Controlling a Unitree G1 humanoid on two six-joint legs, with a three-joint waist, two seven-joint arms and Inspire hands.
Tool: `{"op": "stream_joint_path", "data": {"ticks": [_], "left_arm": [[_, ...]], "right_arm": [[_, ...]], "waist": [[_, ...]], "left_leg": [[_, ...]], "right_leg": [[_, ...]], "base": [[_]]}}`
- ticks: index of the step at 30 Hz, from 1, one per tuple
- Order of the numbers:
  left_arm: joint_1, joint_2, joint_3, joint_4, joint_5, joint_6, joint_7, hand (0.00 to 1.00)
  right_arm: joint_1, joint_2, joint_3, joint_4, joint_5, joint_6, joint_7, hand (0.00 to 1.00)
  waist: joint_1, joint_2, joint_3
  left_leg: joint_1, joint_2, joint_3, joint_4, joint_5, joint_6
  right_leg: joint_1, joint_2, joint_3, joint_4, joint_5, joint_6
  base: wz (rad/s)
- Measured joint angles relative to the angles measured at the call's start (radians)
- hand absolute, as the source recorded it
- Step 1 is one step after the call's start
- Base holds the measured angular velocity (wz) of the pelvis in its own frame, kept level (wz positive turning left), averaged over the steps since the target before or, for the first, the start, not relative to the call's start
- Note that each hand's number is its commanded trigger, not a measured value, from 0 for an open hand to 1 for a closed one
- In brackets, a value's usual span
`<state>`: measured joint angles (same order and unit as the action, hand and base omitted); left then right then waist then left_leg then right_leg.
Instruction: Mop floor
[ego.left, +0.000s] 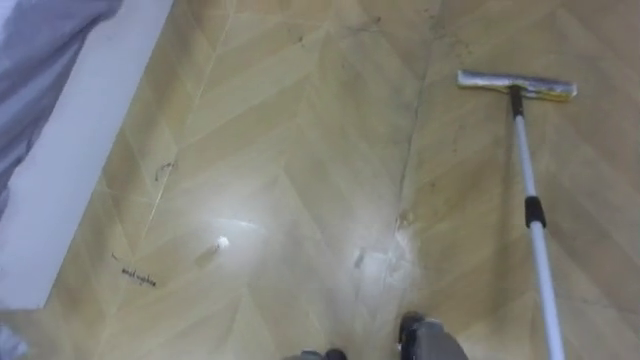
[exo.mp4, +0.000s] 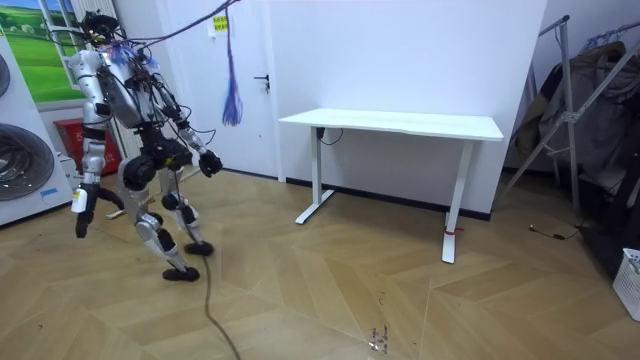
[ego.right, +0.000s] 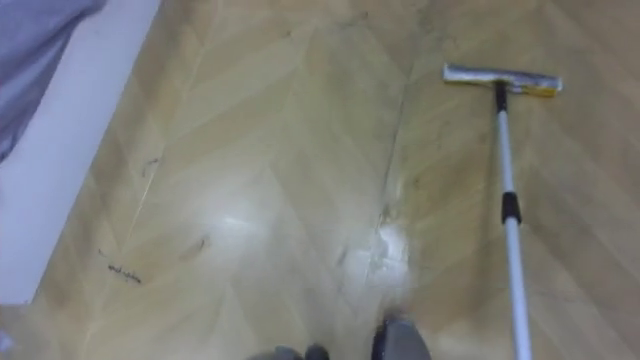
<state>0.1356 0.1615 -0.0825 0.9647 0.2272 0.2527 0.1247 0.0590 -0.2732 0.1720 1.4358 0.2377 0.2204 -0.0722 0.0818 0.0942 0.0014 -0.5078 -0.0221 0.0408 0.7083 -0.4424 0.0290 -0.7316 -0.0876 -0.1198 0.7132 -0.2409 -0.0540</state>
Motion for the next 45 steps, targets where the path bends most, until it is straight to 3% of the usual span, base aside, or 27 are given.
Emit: {"op": "stream_joint_path", "data": {"ticks": [2, 4, 5, 7, 9, 10, 11, 12, 14, 16, 17, 18, 19, 20, 21, 23, 25, 26, 27, 28, 29, 32, 34, 36, 39, 44, 45], "left_arm": [[0.002, -0.001, 0.001, 0.016, 0.0, 0.003, 0.001, 0.0], [0.002, -0.01, -0.002, 0.016, -0.005, 0.006, 0.001, 0.0], [0.002, -0.016, -0.004, 0.017, -0.005, 0.006, 0.001, 0.0], [0.001, -0.017, -0.011, 0.013, -0.005, 0.005, 0.001, 0.0], [0.008, -0.015, -0.01, -0.004, -0.006, 0.005, 0.001, 0.0], [0.012, -0.013, -0.009, -0.007, -0.005, 0.003, 0.001, 0.0], [0.016, -0.009, -0.009, -0.018, -0.005, 0.0, 0.001, 0.0], [0.018, -0.008, -0.009, -0.023, -0.008, -0.007, -0.001, 0.0], [0.02, -0.007, -0.01, -0.022, -0.029, -0.022, -0.01, 0.0], [0.012, -0.006, -0.009, -0.013, -0.039, -0.034, -0.025, 0.0], [-0.007, -0.004, -0.014, -0.001, -0.04, -0.04, -0.027, 0.0], [-0.022, -0.003, -0.022, 0.001, -0.041, -0.042, -0.029, 0.0], [-0.03, -0.003, -0.023, 0.001, -0.04, -0.044, -0.03, 0.0], [-0.044, -0.003, -0.022, -0.001, -0.039, -0.046, -0.029, 0.0], [-0.056, -0.004, -0.021, 0.0, -0.036, -0.053, -0.023, 0.0], [-0.065, -0.01, -0.024, -0.007, -0.036, -0.063, -0.01, 0.0], [-0.063, -0.012, -0.033, -0.007, -0.035, -0.061, -0.003, 0.0], [-0.056, -0.009, -0.033, -0.008, -0.037, -0.055, 0.004, 0.0], [-0.047, -0.009, -0.031, -0.012, -0.036, -0.045, 0.005, 0.0], [-0.04, -0.011, -0.03, -0.015, -0.033, -0.036, 0.005, 0.0], [-0.021, -0.015, -0.029, -0.016, -0.026, -0.032, 0.003, 0.0], [0.012, -0.024, -0.013, -0.009, -0.027, -0.03, 0.003, 0.0], [0.018, -0.027, 0.0, -0.008, -0.027, -0.027, 0.004, 0.0], [0.021, -0.031, 0.005, 0.0, -0.027, -0.018, 0.018, 0.0], [0.024, -0.032, 0.005, 0.002, -0.027, -0.018, 0.018, 0.0], [0.037, -0.032, 0.008, 0.009, -0.027, -0.008, 0.019, 0.0], [0.043, -0.032, 0.012, 0.009, -0.027, 0.0, 0.021, 0.0]], "right_arm": [[-0.006, 0.011, -0.004, 0.001, 0.0, 0.004, 0.001, 1.0], [-0.041, 0.004, -0.003, 0.005, 0.001, 0.017, -0.001, 1.0], [-0.073, -0.007, -0.003, 0.006, -0.002, 0.022, 0.0, 1.0], [-0.144, -0.028, -0.003, 0.005, -0.003, 0.025, -0.001, 1.0], [-0.255, -0.047, -0.002, 0.002, -0.002, 0.034, -0.002, 1.0], [-0.281, -0.048, -0.002, -0.002, -0.002, 0.035, 0.0, 1.0], [-0.326, -0.051, -0.003, -0.013, 0.0, 0.036, 0.003, 1.0], [-0.355, -0.054, 0.0, -0.03, 0.007, 0.039, 0.007, 1.0], [-0.373, -0.06, 0.002, -0.048, 0.029, 0.033, 0.016, 1.0], [-0.384, -0.066, 0.002, -0.049, 0.034, 0.031, 0.036, 1.0], [-0.38, -0.074, 0.003, -0.05, 0.041, 0.031, 0.043, 1.0], [-0.373, -0.081, 0.005, -0.05, 0.041, 0.031, 0.045, 1.0], [-0.364, -0.084, 0.006, -0.049, 0.043, 0.03, 0.048, 1.0], [-0.34, -0.087, 0.013, -0.043, 0.044, 0.029, 0.052, 1.0], [-0.316, -0.087, 0.017, -0.028, 0.041, 0.028, 0.05, 1.0], [-0.289, -0.094, 0.018, -0.005, 0.031, 0.026, 0.035, 1.0], [-0.242, -0.091, 0.02, 0.011, 0.012, 0.021, 0.005, 1.0], [-0.203, -0.082, 0.017, 0.013, 0.01, 0.019, -0.004, 1.0], [-0.16, -0.071, 0.016, 0.013, 0.011, 0.015, -0.009, 1.0], [-0.133, -0.065, 0.015, 0.013, 0.01, 0.009, -0.012, 1.0], [-0.101, -0.055, 0.012, 0.012, 0.005, 0.007, -0.012, 1.0], [-0.061, -0.037, 0.012, 0.008, -0.031, 0.007, -0.008, 1.0], [-0.056, -0.023, 0.013, 0.009, -0.049, 0.008, 0.0, 1.0], [-0.038, 0.009, 0.013, 0.008, -0.058, 0.011, 0.022, 1.0], [-0.031, 0.034, 0.013, 0.005, -0.088, 0.033, 0.047, 1.0], [-0.005, 0.034, 0.007, 0.004, -0.136, 0.044, 0.07, 1.0], [0.003, 0.035, 0.0, 0.002, -0.151, 0.045, 0.072, 1.0]], "waist": [[-0.007, -0.006, 0.0039], [-0.014, -0.012, 0.0081], [-0.014, -0.013, 0.009], [-0.012, -0.021, 0.0141], [0.012, -0.043, 0.0286], [0.018, -0.047, 0.0308], [0.03, -0.062, 0.0334], [0.043, -0.069, 0.0361], [0.06, -0.079, 0.0328], [0.06, -0.084, 0.0229], [0.06, -0.091, 0.025], [0.061, -0.095, 0.0254], [0.061, -0.094, 0.0251], [0.061, -0.087, 0.0231], [0.061, -0.071, 0.0218], [0.05, -0.042, 0.0255], [0.046, -0.026, 0.0184], [0.042, -0.024, 0.0172], [0.031, -0.022, 0.0155], [0.031, -0.027, 0.0162], [0.035, -0.022, 0.011], [0.022, -0.024, 0.0109], [0.008, -0.044, 0.0126], [-0.007, -0.077, 0.014], [-0.019, -0.092, 0.0119], [-0.03, -0.1, 0.0089], [-0.03, -0.099, 0.0049]], "left_leg": [[0.003, 0.017, -0.002, 0.075, -0.001, -0.006], [-0.033, 0.035, -0.002, 0.2, 0.015, -0.03], [-0.067, 0.047, -0.003, 0.288, 0.041, -0.047], [-0.136, 0.04, 0.005, 0.345, 0.047, -0.05], [-0.236, 0.02, 0.016, 0.269, 0.048, -0.05], [-0.26, 0.011, 0.021, 0.223, 0.052, -0.055], [-0.293, 0.008, 0.039, 0.116, 0.078, -0.051], [-0.318, 0.004, 0.041, 0.054, 0.152, -0.03], [-0.314, -0.012, 0.04, -0.001, 0.241, -0.008], [-0.27, -0.024, 0.042, -0.011, 0.262, 0.028], [-0.247, -0.031, 0.049, -0.004, 0.25, 0.054], [-0.235, -0.039, 0.05, 0.018, 0.219, 0.064], [-0.23, -0.041, 0.049, 0.03, 0.203, 0.069], [-0.216, -0.042, 0.04, 0.05, 0.172, 0.074], [-0.196, -0.042, 0.017, 0.054, 0.147, 0.075], [-0.173, -0.041, 0.0, 0.039, 0.13, 0.077], [-0.154, -0.041, -0.002, 0.012, 0.13, 0.078], [-0.135, -0.043, -0.001, -0.002, 0.128, 0.076], [-0.114, -0.045, -0.005, -0.008, 0.115, 0.065], [-0.104, -0.043, -0.012, -0.011, 0.109, 0.057], [-0.074, -0.037, -0.011, -0.027, 0.102, 0.044], [-0.004, -0.013, -0.011, -0.074, 0.095, 0.03], [0.04, -0.008, -0.007, -0.097, 0.095, 0.019], [0.113, -0.004, -0.001, -0.118, 0.098, 0.015], [0.183, 0.016, -0.003, -0.127, 0.097, 0.008], [0.328, 0.031, -0.006, -0.249, 0.107, -0.022], [0.361, 0.032, -0.004, -0.284, 0.111, -0.027]], "right_leg": [[0.024, 0.004, -0.016, 0.049, -0.054, -0.022], [0.037, 0.006, -0.026, 0.104, -0.117, -0.036], [0.041, 0.021, -0.015, 0.131, -0.153, -0.047], [0.041, 0.022, -0.011, 0.163, -0.188, -0.058], [0.059, 0.024, -0.01, 0.176, -0.207, -0.069], [0.068, 0.028, -0.009, 0.172, -0.213, -0.068], [0.083, 0.036, 0.0, 0.169, -0.226, -0.066], [0.106, 0.043, 0.006, 0.167, -0.243, -0.062], [0.159, 0.045, 0.011, 0.151, -0.27, -0.051], [0.217, 0.041, 0.014, 0.121, -0.289, -0.03], [0.238, 0.033, 0.022, 0.135, -0.29, -0.021], [0.224, 0.02, 0.024, 0.2, -0.269, 0.017], [0.215, 0.014, 0.021, 0.239, -0.25, 0.04], [0.196, 0.015, 0.024, 0.301, -0.205, 0.056], [0.185, 0.027, 0.034, 0.335, -0.172, 0.065], [0.138, 0.027, 0.039, 0.316, -0.177, 0.071], [0.068, 0.005, 0.038, 0.22, -0.175, 0.069], [0.046, -0.015, 0.036, 0.094, -0.146, 0.065], [0.039, -0.017, 0.033, 0.014, -0.042, 0.053], [0.046, -0.015, 0.034, 0.002, -0.036, 0.05], [0.075, 0.007, 0.033, -0.027, -0.038, 0.043], [0.141, 0.035, 0.032, -0.069, -0.041, 0.023], [0.169, 0.037, 0.037, -0.071, -0.052, 0.014], [0.237, 0.038, 0.032, -0.075, -0.073, 0.004], [0.327, 0.051, 0.012, -0.116, -0.079, -0.006], [0.455, 0.073, 0.011, -0.206, -0.061, -0.007], [0.48, 0.078, 0.015, -0.229, -0.053, -0.005]], "base": [[0.14], [0.23], [0.09], [-0.05], [-0.32], [-0.27], [-0.18], [-0.18], [-0.03], [0.18], [0.23], [0.19], [0.13], [0.12], [0.11], [0.09], [0.03], [0.08], [0.12], [0.0], [-0.27], [-0.22], [-0.07], [0.06], [0.1], [0.01], [-0.05]]}}
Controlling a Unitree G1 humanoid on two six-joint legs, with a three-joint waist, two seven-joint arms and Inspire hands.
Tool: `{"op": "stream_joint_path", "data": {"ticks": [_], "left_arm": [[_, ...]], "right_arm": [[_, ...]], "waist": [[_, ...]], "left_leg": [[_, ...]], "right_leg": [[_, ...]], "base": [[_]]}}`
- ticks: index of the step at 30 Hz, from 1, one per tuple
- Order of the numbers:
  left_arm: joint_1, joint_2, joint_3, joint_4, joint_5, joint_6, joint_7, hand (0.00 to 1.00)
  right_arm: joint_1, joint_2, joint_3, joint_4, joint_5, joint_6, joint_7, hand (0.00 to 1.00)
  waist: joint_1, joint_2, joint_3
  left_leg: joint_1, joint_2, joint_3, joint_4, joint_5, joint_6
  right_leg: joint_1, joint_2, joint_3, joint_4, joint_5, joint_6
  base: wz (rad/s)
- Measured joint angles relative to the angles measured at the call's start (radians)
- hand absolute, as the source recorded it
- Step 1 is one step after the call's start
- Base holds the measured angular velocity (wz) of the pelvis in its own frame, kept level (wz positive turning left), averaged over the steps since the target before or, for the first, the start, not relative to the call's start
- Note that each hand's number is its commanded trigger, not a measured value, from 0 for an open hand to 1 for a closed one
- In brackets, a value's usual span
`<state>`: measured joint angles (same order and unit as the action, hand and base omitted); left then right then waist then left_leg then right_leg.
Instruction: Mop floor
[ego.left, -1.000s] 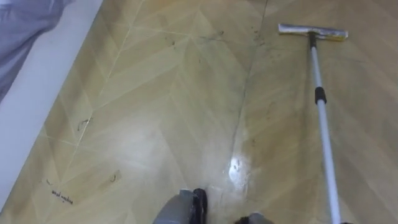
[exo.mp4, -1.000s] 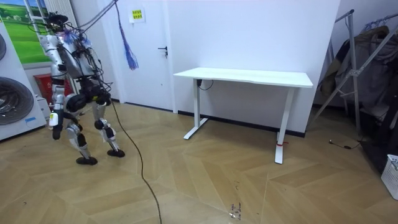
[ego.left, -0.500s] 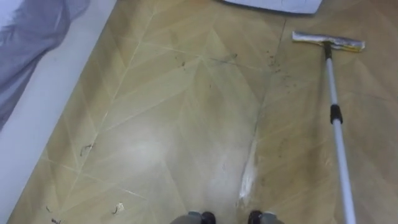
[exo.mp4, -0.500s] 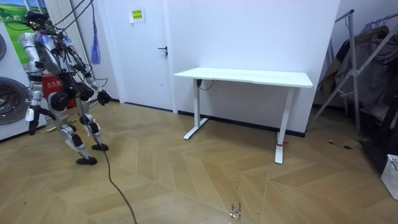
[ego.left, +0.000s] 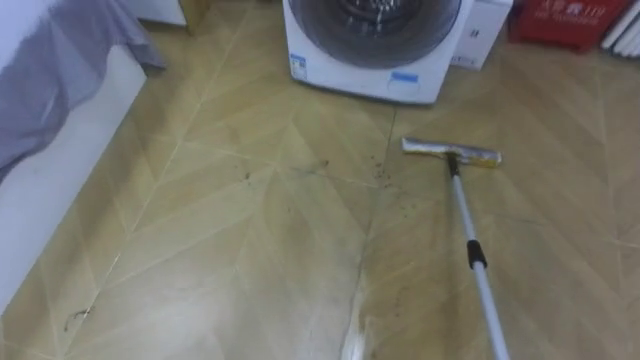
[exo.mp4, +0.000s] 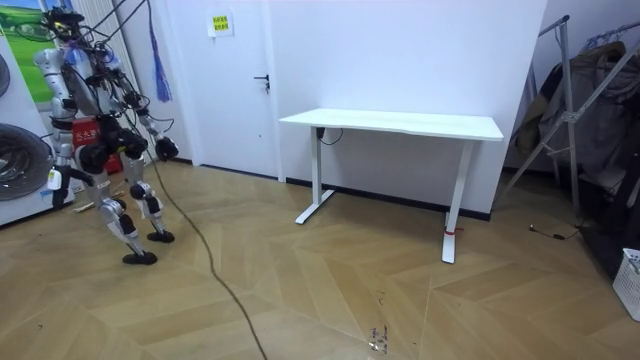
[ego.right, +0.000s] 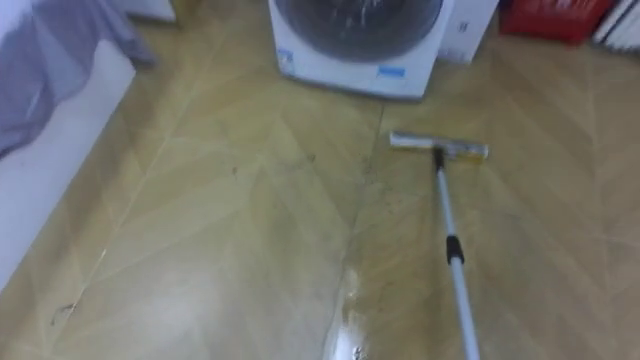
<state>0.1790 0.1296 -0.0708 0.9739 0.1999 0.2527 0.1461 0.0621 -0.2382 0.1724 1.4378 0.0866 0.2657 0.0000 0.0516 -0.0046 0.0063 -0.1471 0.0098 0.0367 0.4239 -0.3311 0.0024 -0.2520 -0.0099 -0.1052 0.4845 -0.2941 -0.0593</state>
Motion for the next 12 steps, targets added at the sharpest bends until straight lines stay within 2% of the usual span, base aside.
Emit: {"op": "stream_joint_path", "data": {"ticks": [3, 5, 9, 12], "left_arm": [[0.016, 0.001, 0.027, 0.01, -0.01, 0.015, 0.001, 0.0], [0.026, 0.003, 0.036, 0.021, -0.008, 0.028, 0.001, 0.0], [0.044, 0.001, 0.041, 0.02, 0.002, 0.042, -0.008, 0.0], [0.044, -0.004, 0.069, 0.02, 0.002, 0.049, -0.012, 0.0]], "right_arm": [[0.004, 0.007, 0.0, -0.006, -0.029, 0.02, 0.002, 1.0], [0.011, 0.016, -0.002, -0.008, -0.045, 0.028, 0.003, 1.0], [0.044, 0.027, -0.009, -0.042, -0.057, 0.043, 0.003, 1.0], [0.049, 0.04, -0.012, -0.043, -0.063, 0.044, 0.003, 1.0]], "waist": [[-0.003, 0.004, -0.0067], [-0.019, 0.001, -0.0066], [-0.021, -0.008, -0.0072], [-0.023, -0.01, -0.0067]], "left_leg": [[0.079, 0.009, 0.012, -0.077, 0.019, -0.003], [0.128, 0.009, 0.013, -0.119, 0.031, -0.004], [0.195, 0.011, 0.02, -0.153, 0.044, -0.004], [0.215, 0.014, 0.02, -0.163, 0.044, -0.004]], "right_leg": [[0.073, 0.015, 0.0, -0.071, 0.03, -0.002], [0.113, 0.022, -0.001, -0.099, 0.036, -0.002], [0.17, 0.031, 0.013, -0.128, 0.036, -0.002], [0.189, 0.034, 0.015, -0.143, 0.036, -0.003]], "base": [[-0.19], [0.0], [-0.08], [-0.05]]}}
